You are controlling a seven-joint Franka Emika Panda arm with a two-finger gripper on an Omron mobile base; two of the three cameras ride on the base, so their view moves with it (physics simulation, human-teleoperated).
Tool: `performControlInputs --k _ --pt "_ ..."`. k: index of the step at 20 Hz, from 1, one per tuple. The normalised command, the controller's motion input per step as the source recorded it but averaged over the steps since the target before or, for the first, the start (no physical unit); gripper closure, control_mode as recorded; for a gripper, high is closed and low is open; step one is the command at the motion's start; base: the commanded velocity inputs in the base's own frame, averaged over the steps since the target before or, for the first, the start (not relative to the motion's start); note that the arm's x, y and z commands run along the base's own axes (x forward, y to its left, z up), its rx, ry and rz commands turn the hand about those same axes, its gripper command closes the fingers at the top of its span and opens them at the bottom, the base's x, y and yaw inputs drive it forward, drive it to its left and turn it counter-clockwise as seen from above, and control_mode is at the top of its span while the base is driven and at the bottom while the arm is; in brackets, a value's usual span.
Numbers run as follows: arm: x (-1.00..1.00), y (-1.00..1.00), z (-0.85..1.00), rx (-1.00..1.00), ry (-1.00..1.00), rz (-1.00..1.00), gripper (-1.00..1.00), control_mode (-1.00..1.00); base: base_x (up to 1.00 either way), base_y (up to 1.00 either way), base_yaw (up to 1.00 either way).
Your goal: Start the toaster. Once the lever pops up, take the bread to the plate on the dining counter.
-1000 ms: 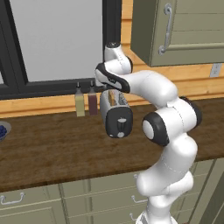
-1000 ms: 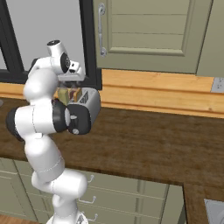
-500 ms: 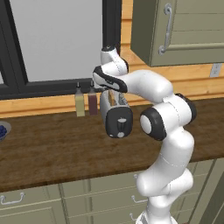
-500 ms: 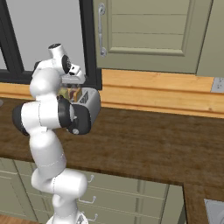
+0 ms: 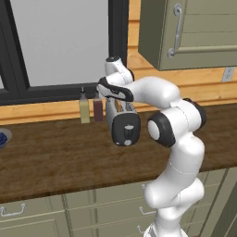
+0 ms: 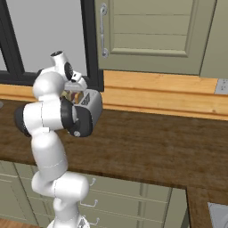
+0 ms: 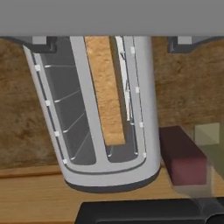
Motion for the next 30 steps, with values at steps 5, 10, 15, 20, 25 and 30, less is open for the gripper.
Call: performControlInputs --k 5,10,15,20,25,30 --pt "0.17 -0.10 -0.17 0.00 0.00 0.00 -1.00 -1.00 0.00 0.00 0.00" --pt "0.14 -0.09 -0.06 0.00 0.00 0.00 -1.00 -1.00 0.00 0.00 0.00" --pt "0.05 0.00 -0.05 0.00 0.00 0.00 -1.00 -1.00 0.00 0.00 0.00" --pt "0.02 0.00 -0.12 0.00 0.00 0.00 -1.00 -1.00 0.00 0.00 0.00" --pt "0.00 0.00 -0.10 0.00 0.00 0.00 -1.00 -1.00 0.00 0.00 0.00" --pt "0.00 0.00 -0.01 0.00 0.00 0.00 -1.00 -1.00 0.00 0.00 0.00"
